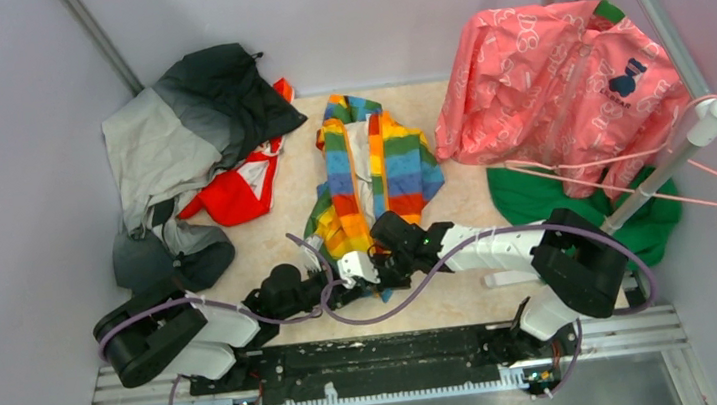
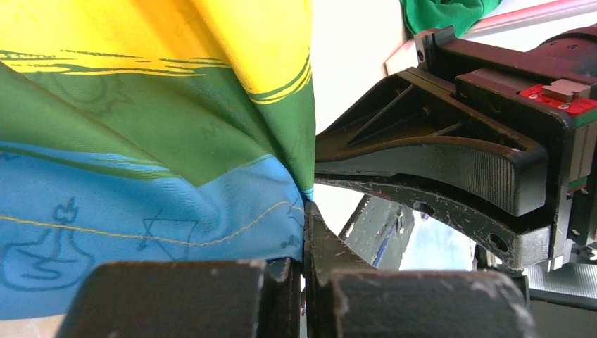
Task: Zip up the jacket
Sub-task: Zip the zipper on the jacket.
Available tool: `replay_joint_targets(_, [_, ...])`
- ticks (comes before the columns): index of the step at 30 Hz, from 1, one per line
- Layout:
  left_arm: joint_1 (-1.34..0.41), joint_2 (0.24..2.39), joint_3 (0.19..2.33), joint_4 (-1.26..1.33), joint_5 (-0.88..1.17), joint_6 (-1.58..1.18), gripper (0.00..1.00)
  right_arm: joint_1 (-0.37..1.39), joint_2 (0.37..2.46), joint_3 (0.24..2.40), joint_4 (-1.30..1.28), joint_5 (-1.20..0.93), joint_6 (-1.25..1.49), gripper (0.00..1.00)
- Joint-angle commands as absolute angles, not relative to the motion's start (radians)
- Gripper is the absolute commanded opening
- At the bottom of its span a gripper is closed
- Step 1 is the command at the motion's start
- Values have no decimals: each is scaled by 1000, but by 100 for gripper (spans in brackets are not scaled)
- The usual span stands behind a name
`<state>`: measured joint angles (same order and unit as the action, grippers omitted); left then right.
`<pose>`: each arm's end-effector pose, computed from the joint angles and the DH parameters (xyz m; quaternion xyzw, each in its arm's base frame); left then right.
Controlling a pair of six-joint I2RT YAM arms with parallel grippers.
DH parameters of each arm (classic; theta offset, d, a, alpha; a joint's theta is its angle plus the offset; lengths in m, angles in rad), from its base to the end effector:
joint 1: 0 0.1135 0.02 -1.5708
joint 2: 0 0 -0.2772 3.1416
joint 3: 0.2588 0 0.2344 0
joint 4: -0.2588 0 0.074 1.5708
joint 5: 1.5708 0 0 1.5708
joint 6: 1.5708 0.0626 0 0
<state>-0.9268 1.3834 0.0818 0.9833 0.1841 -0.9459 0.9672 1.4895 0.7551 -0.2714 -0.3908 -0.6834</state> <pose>0.1200 -0.1790 0.1409 0.0462 0.8073 -0.5142 0.2859 0.1373 0.2412 0.1711 -0.7289 0.5993 0.2233 0.2443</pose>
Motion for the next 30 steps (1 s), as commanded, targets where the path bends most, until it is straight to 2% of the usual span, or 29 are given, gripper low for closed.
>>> replay_joint_targets(1, [-927, 1365, 69, 959, 187, -944, 0, 974, 1451, 801, -272, -347, -661, 0])
replay_joint_targets(4, [-927, 1350, 71, 930, 174, -950, 2, 982, 1452, 804, -291, -395, -674, 0])
replay_joint_targets(7, [-927, 1317, 71, 883, 161, -960, 23, 995, 1459, 805, -301, -416, -679, 0])
replay_joint_targets(12, [-927, 1197, 60, 753, 127, -986, 45, 1016, 1474, 809, -298, -414, -676, 0])
replay_joint_targets(14, [-927, 1123, 52, 680, 105, -1004, 50, 1019, 1477, 811, -298, -420, -671, 0])
replay_joint_targets(20, [-947, 912, 22, 415, 16, -1163, 57, 1020, 1482, 814, -292, -422, -663, 0])
replay_joint_targets(23, [-979, 840, -11, 382, -43, -1269, 58, 1020, 1482, 816, -294, -422, -663, 0])
replay_joint_targets(27, [-1045, 846, -34, 390, -120, -1374, 62, 1020, 1481, 818, -294, -423, -661, 0])
replay_joint_targets(30, [-1087, 928, -27, 492, -151, -1415, 63, 1020, 1480, 818, -296, -425, -660, 0])
